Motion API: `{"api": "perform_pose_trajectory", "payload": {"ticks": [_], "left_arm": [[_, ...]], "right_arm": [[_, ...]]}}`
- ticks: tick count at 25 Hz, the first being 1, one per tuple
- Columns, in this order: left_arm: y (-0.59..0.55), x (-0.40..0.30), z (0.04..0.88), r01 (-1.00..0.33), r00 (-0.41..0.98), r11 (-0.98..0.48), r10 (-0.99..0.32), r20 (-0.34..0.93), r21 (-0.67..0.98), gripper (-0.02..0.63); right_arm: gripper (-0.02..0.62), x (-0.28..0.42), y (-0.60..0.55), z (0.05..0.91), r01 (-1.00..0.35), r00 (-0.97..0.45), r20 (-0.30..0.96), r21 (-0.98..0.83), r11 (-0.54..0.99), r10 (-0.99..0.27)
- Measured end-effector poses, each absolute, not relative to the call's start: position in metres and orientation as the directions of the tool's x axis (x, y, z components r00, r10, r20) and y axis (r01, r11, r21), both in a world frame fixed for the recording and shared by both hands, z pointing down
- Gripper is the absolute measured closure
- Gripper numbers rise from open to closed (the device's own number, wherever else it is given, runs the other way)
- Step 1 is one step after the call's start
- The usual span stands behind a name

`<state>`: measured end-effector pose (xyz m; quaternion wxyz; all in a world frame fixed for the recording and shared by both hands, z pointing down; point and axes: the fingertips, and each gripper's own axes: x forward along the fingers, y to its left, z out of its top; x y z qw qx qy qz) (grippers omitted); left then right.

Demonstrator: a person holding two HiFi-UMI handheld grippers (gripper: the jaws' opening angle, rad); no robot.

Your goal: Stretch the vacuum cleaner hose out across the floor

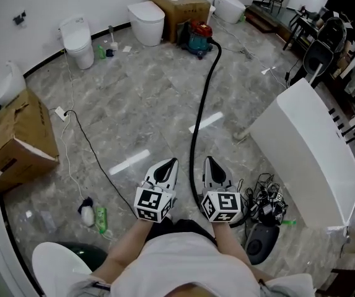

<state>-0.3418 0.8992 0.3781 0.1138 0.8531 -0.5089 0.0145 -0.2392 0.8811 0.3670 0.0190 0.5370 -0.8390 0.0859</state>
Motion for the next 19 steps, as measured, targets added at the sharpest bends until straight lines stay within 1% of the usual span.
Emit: {"api": "perform_pose_trajectory", "payload": {"ticks": [10, 19], "left_arm": [[0.898, -0.363, 0.382, -0.894, 0.437, -0.409, -0.884, 0.162, 0.181, 0.597], [0.893, -0.366, 0.389, -0.899, 0.43, -0.4, -0.884, 0.181, 0.181, 0.598]], "right_arm": [[0.58, -0.273, 0.876, 0.371, -0.862, -0.503, 0.139, -0.144, 0.486, -0.853], [0.58, -0.275, 0.869, 0.377, -0.86, -0.507, 0.153, -0.159, 0.485, -0.849]]}}
